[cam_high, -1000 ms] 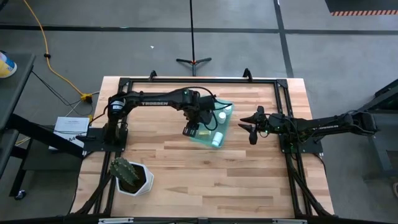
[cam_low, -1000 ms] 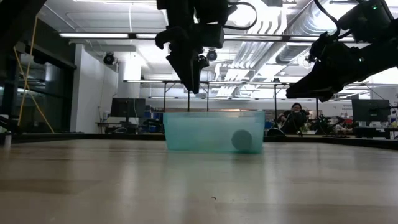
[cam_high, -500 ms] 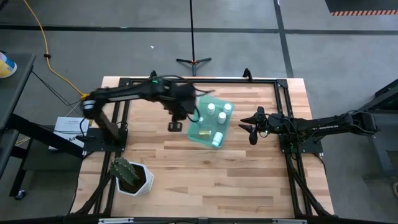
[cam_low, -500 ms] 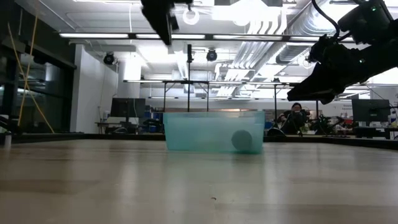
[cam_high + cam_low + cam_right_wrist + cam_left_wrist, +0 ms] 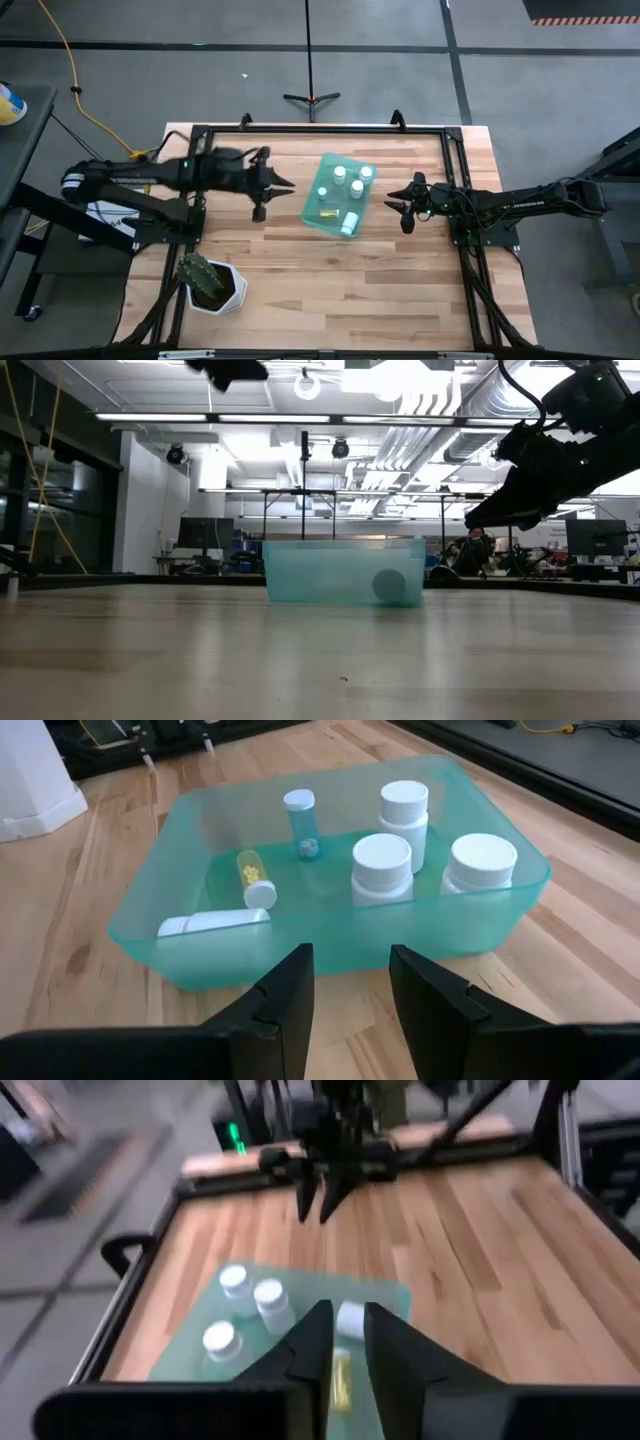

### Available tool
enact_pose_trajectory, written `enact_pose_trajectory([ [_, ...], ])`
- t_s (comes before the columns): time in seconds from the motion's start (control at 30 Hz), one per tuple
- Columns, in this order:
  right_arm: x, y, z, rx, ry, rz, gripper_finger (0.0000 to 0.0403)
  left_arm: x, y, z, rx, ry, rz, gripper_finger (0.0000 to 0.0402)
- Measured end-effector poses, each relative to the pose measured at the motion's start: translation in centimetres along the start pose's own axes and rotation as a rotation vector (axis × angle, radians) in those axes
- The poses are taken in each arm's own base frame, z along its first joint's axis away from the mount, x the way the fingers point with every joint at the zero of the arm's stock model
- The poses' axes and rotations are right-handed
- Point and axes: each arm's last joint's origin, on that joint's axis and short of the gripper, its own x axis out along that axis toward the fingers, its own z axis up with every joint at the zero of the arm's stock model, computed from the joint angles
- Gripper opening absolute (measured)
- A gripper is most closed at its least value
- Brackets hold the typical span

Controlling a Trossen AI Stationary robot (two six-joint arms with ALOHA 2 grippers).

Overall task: Pick and place pill bottles into a basket
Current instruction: Return to Home Position

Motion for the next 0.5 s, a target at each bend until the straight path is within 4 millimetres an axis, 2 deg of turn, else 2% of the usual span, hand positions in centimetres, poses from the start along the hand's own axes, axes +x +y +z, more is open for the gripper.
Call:
enact_pose_trajectory([
  [0.13,0.0,0.0,0.0,-0.001,0.000,-0.002,0.0124,0.6,-0.9,-5.1,-0.041,-0.163,0.029,0.0103],
  [0.23,0.0,0.0,0.0,-0.001,-0.002,-0.008,0.0124,1.0,-1.6,-8.4,-0.086,-0.272,0.031,0.0089],
  [0.3,0.0,0.0,0.0,-0.002,0.002,-0.008,0.0124,1.0,-2.3,-9.9,-0.105,-0.310,0.043,0.0072],
  [0.4,0.0,0.0,-0.1,0.006,0.004,-0.011,0.0124,0.9,-3.7,-12.4,-0.120,-0.253,0.114,0.0036],
  [0.5,0.0,0.0,0.0,0.009,-0.002,-0.015,0.0124,0.2,-5.0,-13.5,-0.096,-0.263,0.114,0.0022],
])
